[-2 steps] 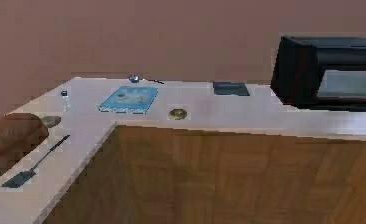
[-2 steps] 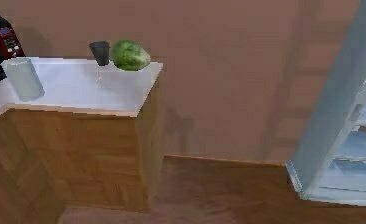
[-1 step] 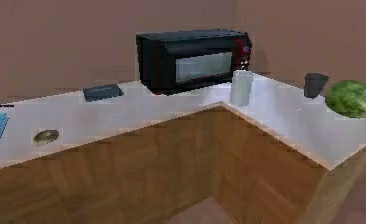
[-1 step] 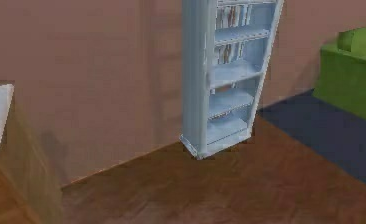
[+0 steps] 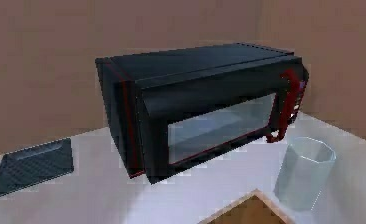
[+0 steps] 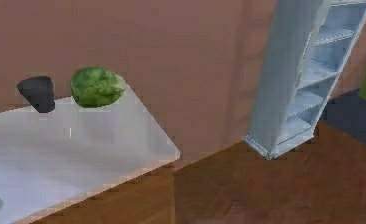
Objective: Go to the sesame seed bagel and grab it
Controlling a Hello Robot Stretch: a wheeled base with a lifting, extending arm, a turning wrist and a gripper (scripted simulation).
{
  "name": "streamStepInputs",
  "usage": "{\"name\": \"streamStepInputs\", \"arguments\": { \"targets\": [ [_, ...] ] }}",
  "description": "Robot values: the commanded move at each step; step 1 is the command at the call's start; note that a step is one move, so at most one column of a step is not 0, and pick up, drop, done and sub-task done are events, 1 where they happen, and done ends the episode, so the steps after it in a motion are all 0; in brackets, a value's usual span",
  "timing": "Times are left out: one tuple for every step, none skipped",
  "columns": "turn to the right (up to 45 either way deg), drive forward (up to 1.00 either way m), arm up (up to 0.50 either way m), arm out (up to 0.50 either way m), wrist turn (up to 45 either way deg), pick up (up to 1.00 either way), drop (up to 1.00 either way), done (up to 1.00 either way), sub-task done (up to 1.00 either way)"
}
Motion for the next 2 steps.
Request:
{"name": "streamStepInputs", "arguments": {
  "targets": [
    [-45.0,0.0,0.0,0.0,0.0,0.0,0.0,0.0,0.0],
    [-45.0,0.0,0.0,0.0,0.0,0.0,0.0,0.0,0.0]
  ]
}}
